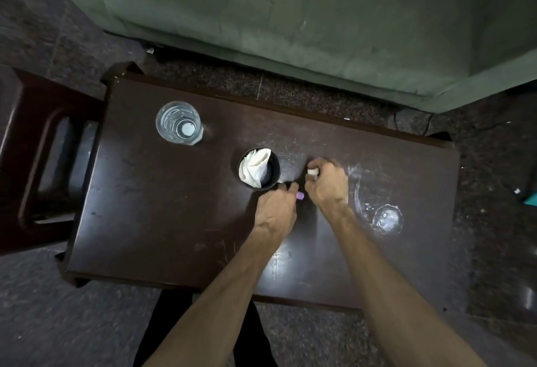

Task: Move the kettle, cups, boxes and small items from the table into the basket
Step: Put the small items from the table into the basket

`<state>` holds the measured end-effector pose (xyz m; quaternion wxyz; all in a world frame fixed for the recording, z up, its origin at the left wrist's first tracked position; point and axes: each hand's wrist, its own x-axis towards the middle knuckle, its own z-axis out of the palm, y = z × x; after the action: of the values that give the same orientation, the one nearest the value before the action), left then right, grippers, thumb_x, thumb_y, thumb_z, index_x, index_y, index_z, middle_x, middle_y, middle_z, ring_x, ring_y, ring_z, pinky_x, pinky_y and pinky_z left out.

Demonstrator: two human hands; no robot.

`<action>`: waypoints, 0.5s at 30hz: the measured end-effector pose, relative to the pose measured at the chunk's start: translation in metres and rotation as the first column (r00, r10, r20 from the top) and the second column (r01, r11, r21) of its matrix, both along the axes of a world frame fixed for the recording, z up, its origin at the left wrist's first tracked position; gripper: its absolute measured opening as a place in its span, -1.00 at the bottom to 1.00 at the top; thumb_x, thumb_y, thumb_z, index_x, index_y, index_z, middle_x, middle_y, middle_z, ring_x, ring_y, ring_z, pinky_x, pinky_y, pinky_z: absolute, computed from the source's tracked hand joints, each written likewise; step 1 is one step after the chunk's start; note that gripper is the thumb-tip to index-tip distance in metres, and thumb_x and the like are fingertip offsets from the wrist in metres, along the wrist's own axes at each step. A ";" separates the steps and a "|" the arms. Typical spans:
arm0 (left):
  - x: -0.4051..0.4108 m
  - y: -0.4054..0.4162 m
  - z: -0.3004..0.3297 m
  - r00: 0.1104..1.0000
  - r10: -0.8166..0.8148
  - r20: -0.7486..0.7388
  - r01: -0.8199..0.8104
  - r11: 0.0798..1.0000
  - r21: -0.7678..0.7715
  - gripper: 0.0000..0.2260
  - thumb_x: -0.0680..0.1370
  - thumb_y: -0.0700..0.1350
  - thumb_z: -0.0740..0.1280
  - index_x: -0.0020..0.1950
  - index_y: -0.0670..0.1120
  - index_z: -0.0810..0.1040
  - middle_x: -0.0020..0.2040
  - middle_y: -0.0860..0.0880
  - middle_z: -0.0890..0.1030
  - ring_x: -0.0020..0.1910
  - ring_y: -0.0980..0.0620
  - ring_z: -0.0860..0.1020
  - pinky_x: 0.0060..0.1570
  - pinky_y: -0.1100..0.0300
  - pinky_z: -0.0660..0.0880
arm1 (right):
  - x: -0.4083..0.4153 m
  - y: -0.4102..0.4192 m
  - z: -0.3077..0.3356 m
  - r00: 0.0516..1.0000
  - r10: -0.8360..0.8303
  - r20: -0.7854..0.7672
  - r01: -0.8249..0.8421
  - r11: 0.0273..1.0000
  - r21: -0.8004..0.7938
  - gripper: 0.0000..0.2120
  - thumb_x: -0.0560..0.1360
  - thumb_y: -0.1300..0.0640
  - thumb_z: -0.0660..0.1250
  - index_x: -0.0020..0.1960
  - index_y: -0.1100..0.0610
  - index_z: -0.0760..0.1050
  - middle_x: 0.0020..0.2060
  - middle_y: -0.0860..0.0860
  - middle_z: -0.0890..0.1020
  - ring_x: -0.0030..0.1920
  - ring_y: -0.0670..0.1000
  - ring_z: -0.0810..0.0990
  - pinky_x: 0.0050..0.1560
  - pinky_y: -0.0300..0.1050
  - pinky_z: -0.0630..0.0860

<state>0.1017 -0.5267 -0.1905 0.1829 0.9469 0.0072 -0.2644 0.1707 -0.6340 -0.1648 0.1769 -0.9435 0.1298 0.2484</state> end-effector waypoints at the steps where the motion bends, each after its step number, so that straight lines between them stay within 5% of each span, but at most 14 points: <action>1: -0.003 0.002 0.001 1.000 0.008 -0.008 -0.008 1.000 -0.015 -0.66 0.62 -0.12 0.28 0.40 -0.02 0.43 0.23 -0.08 0.61 0.11 -0.14 0.66 0.04 0.02 0.54 | -0.010 0.000 0.000 0.999 -0.031 -0.012 0.031 1.000 0.003 -0.70 0.46 0.26 0.42 0.15 0.05 0.69 0.15 0.13 0.70 0.10 0.25 0.70 0.17 -0.01 0.61; 4: -0.019 0.009 0.007 0.997 0.078 -0.015 -0.079 0.993 -0.082 -0.73 0.63 -0.05 0.27 0.32 -0.07 0.48 0.24 -0.08 0.58 0.09 -0.16 0.64 0.04 -0.01 0.53 | -0.042 -0.003 0.005 0.989 -0.149 -0.026 0.149 0.989 0.013 -0.75 0.44 0.22 0.44 0.08 0.02 0.70 -0.02 0.10 0.77 0.02 0.20 0.74 0.10 -0.07 0.62; 9: -0.058 0.037 0.032 0.943 0.332 0.028 -0.321 0.926 -0.199 -0.68 0.60 0.03 0.29 0.29 -0.08 0.56 0.19 -0.08 0.62 0.05 -0.16 0.66 0.06 0.00 0.53 | -0.092 0.015 0.016 0.961 -0.271 -0.059 0.275 0.957 0.087 -0.78 0.44 0.14 0.49 0.08 0.01 0.72 -0.01 0.04 0.79 0.06 0.14 0.74 0.09 -0.15 0.57; 15: -0.108 0.097 0.060 0.723 0.686 0.088 -0.642 0.713 -0.283 -0.77 0.46 0.00 0.40 0.01 -0.10 0.69 -0.05 -0.07 0.66 -0.15 -0.17 0.67 -0.20 0.07 0.54 | -0.129 0.100 0.032 0.965 -0.252 -0.075 0.263 0.916 0.304 -0.77 0.45 0.14 0.53 0.11 0.02 0.74 -0.10 -0.06 0.79 -0.17 -0.12 0.71 0.13 -0.07 0.66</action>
<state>-0.0062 -0.4296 -0.1304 0.3752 0.8726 0.2998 -0.0897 0.0413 -0.5343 -0.1325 0.3522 -0.8741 0.2148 0.2566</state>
